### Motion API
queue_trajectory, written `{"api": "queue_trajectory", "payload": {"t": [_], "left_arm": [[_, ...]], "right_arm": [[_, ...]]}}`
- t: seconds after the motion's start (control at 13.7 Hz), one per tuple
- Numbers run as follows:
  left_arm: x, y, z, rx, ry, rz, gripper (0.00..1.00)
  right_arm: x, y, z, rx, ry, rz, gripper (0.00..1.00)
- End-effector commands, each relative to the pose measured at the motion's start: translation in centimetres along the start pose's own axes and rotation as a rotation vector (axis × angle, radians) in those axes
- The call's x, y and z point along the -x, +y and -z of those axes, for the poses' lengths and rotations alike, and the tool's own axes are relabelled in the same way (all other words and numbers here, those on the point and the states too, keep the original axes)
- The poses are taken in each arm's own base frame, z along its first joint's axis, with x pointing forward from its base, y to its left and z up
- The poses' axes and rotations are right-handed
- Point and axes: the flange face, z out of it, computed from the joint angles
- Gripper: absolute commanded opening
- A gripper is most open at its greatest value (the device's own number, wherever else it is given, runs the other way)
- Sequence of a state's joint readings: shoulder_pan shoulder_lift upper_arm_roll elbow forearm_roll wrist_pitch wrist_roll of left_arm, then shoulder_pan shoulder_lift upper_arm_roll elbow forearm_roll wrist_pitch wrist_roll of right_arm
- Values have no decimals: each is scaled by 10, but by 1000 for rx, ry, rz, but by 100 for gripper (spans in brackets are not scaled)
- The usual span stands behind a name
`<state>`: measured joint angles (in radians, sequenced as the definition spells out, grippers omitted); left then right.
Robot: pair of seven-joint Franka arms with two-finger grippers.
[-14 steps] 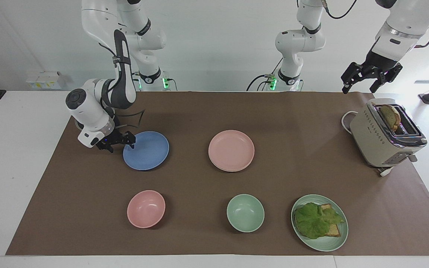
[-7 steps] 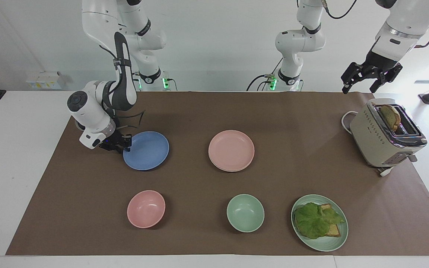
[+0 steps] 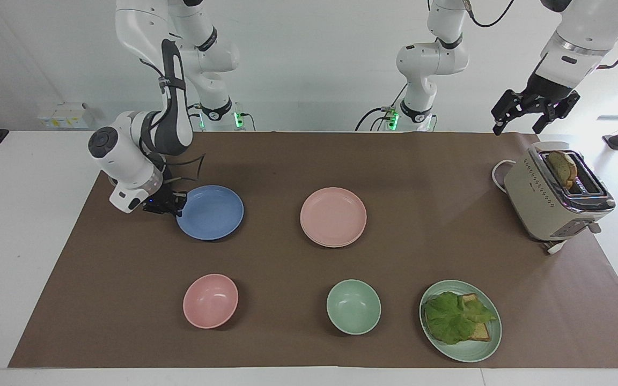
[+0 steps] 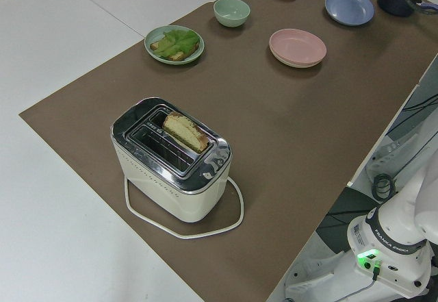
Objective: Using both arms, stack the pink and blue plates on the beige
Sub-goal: 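Grasp the blue plate rim with the right gripper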
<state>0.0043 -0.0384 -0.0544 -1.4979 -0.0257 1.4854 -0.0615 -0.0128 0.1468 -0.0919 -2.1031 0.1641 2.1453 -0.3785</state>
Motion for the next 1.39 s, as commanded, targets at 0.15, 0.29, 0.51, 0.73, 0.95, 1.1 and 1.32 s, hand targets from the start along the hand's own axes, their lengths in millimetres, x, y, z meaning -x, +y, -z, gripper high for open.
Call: {"api": "queue_trajectory", "payload": {"t": [0.15, 0.29, 0.51, 0.73, 0.95, 1.1, 1.32], "left_arm": [[3, -3, 0, -15, -7, -7, 100], [3, -3, 0, -15, -7, -7, 100], [3, -3, 0, -15, -7, -7, 100], [3, -3, 0, -15, -7, -7, 100], [3, -3, 0, -15, -7, -7, 100], [3, -3, 0, -15, -7, -7, 100], [3, -3, 0, -15, -7, -7, 100]], "right_arm": [[21, -20, 74, -30, 41, 26, 0], [23, -35, 105, -42, 28, 26, 0], [21, -72, 159, -47, 24, -37, 0], [17, -104, 173, -53, 2, -115, 0], [6, -179, 162, -82, 3, -195, 0], [-7, -217, 142, -81, 20, -253, 0], [-30, -290, 96, -98, 58, -371, 0]]}}
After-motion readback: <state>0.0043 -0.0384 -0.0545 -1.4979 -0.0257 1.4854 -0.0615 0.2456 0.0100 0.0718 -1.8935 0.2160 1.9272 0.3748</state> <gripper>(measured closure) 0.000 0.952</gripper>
